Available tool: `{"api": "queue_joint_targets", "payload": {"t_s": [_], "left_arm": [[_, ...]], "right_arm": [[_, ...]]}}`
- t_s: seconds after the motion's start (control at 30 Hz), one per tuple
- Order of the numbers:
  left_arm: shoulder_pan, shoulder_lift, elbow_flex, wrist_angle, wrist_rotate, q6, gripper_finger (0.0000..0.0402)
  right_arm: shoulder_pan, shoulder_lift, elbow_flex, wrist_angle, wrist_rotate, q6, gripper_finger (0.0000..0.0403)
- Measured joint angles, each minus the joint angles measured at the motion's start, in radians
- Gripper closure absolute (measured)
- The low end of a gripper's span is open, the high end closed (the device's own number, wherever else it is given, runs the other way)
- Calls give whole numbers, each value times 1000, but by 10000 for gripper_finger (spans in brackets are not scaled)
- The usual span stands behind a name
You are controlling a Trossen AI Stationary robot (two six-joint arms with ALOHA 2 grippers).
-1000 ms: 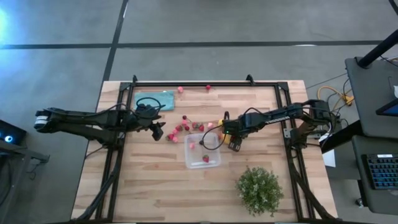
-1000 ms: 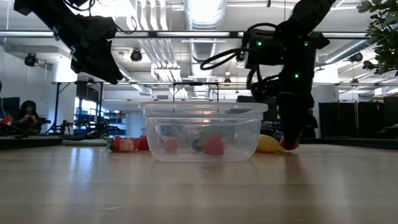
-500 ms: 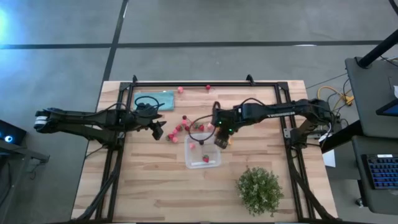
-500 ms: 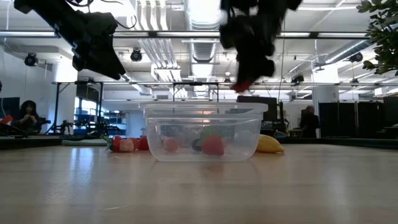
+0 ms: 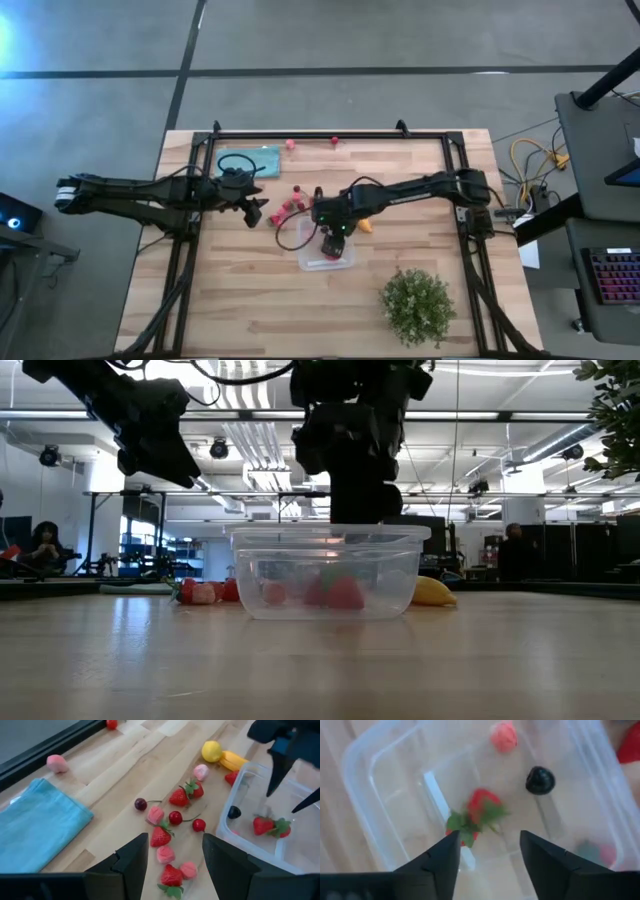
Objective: Pick and placing Produce into tupperware
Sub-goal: Put the red strawberry into the transparent bin, then put the yellow banana into the transparent bin
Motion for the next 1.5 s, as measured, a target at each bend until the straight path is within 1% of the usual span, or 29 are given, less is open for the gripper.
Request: {"api": "queue_joint_targets", "payload": {"t_s": [0.1, 0.2, 0.27, 0.37, 0.43, 0.53, 0.6, 0.67, 0.8, 1.0, 1.07, 1.33, 1.5], "left_arm": [[0, -2, -1, -3, 4, 0, 228], [0, -2, -3, -11, 3, 3, 228], [0, -1, -4, -10, 3, 4, 228], [0, 0, -6, -17, 4, 4, 228], [0, 2, -7, -15, 3, 5, 228], [0, 3, -9, -16, 4, 9, 228], [0, 3, -10, -17, 4, 10, 228], [0, 3, -11, -17, 11, 10, 228], [0, 3, -13, -17, 23, 10, 228], [0, 3, -15, -17, 25, 34, 228], [1, 3, -15, -17, 25, 36, 228], [4, 4, -15, -19, 25, 36, 228], [4, 4, -14, -37, 25, 36, 228]], "right_arm": [[1, 18, 58, -79, 37, 5, 169], [-4, -6, 97, -179, 174, 79, 140], [-25, -41, 108, -261, 239, 201, 127], [-103, -102, 70, -409, 227, 400, 121], [-158, -130, 6, -436, 201, 483, 120], [-218, -167, -91, -374, 134, 567, 120], [-237, -176, -146, -300, 60, 592, 120], [-242, -173, -193, -232, 29, 617, 120], [-236, -174, -247, -127, 25, 691, 120], [-229, -159, -300, -102, 61, 780, 119], [-226, -151, -306, -61, 70, 819, 117], [-209, -93, -308, 0, 81, 846, 115], [-195, -30, -284, -21, 78, 829, 123]]}}
